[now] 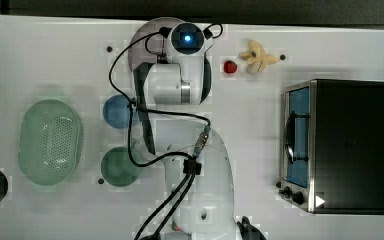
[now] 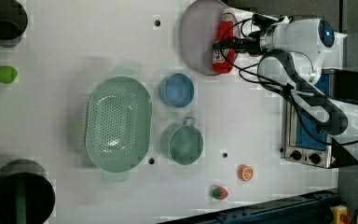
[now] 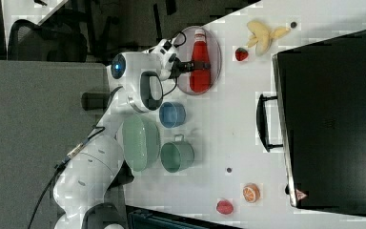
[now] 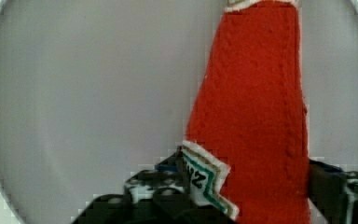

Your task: Pick ketchup from plate and place it on table.

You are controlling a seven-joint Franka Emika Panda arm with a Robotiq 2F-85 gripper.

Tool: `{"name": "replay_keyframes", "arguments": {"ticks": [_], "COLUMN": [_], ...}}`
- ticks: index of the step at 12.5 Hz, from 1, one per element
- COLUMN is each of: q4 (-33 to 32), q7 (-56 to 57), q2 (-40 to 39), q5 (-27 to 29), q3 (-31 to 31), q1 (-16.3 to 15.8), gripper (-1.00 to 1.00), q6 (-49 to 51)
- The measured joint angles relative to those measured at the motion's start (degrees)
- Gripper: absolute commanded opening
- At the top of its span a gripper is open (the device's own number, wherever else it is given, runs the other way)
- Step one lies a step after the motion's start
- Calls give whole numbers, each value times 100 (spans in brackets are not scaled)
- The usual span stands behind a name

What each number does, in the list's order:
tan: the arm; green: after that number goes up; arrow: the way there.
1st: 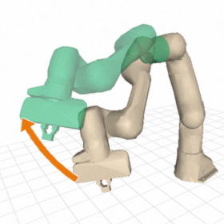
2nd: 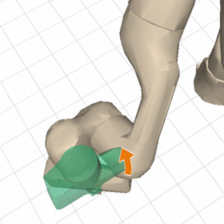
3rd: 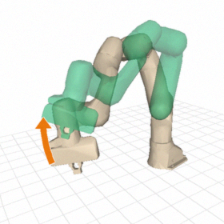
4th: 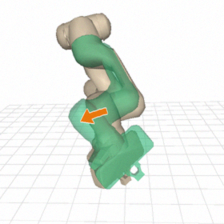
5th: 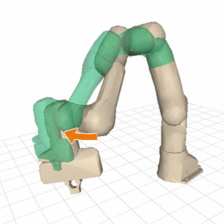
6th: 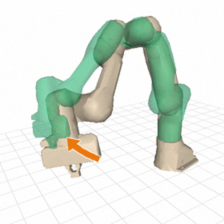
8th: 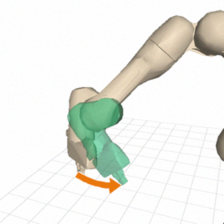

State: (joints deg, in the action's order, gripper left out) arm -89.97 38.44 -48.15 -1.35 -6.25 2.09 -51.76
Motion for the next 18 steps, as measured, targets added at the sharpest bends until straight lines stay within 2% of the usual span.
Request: {"name": "replay_keyframes", "arguments": {"ticks": [4, 6, 8, 11, 14, 18], "q4": [6, -6, -168, -224, -369, -1119], "q7": [-3, -3, -3, -25, -67, -380], "q2": [39, 134, 492, 1424, 2718, 4290], "q5": [-25, 131, 192, 275, 301, 284], "q3": [-4, -22, -10, 13, 56, 348], "q1": [10, 41, 63, 108, 275, 356], "gripper": [17, 17, 17, 17, 17, 17], "q6": [28, 176, 596, 1970, 2924, 3079]}}
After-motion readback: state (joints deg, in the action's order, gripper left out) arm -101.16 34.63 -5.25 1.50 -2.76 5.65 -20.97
